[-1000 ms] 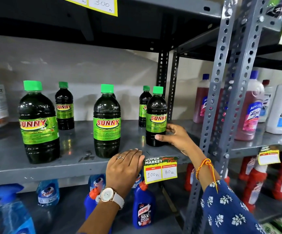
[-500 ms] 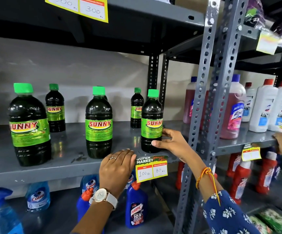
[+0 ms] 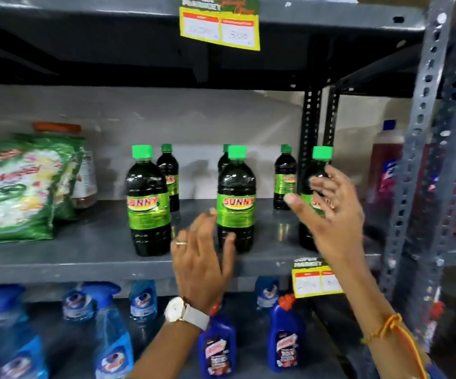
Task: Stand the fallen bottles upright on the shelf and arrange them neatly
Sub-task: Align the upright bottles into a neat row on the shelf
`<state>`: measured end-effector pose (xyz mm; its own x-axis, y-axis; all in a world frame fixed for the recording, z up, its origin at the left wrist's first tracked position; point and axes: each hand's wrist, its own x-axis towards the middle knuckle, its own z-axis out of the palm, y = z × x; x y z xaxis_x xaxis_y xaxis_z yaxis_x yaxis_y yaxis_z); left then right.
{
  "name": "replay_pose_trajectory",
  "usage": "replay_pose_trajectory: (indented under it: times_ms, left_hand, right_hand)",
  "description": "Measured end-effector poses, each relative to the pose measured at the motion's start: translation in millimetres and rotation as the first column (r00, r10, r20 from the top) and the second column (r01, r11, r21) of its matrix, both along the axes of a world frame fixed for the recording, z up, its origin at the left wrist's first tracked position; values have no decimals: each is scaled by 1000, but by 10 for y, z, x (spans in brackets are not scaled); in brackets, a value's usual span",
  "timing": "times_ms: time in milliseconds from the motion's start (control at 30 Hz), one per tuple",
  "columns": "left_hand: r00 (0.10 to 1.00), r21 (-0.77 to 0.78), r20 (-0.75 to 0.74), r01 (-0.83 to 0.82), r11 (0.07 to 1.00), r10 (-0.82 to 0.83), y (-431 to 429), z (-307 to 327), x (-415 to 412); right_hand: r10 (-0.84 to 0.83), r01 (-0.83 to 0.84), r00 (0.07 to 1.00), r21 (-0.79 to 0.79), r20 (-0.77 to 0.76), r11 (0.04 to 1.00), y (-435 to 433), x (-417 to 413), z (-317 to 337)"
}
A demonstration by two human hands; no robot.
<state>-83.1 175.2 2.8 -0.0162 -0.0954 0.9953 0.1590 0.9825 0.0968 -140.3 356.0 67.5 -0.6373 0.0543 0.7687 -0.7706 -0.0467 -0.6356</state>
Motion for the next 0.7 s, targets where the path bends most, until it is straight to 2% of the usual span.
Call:
replay_pose_trajectory:
  times_ms: [100, 200, 267, 333, 400, 567, 700]
  left_hand:
    - [981, 186, -56, -175, 967, 188, -503, 89, 193]
    - [963, 365, 147, -264, 893, 225, -859, 72, 306]
    - [934, 430, 317, -296, 853, 164, -991, 42, 310]
    - [902, 424, 406, -331, 843, 149, -1049, 19, 283]
    - [892, 403, 419, -352, 845, 171, -1077, 11, 252]
    - [877, 368, 438, -374, 851, 196, -1079, -3, 237]
    - [884, 371, 423, -368, 852, 198, -1074, -13, 236]
  right_hand:
    - [-58, 28, 992, 246, 116, 969, -529, 72, -120]
    - [-376, 247, 909, 495, 181, 833, -797, 93, -381]
    - [-521, 369, 848, 595, 99, 714, -881, 106, -542]
    - [-575, 452, 818, 623, -4, 639, -931, 76, -626]
    - [-580, 477, 813, 626, -47, 617, -934, 46, -637]
    - [-565, 524, 813, 595, -137, 609, -931, -5, -676]
    - [-570, 527, 811, 589, -132, 613, -939, -16, -677]
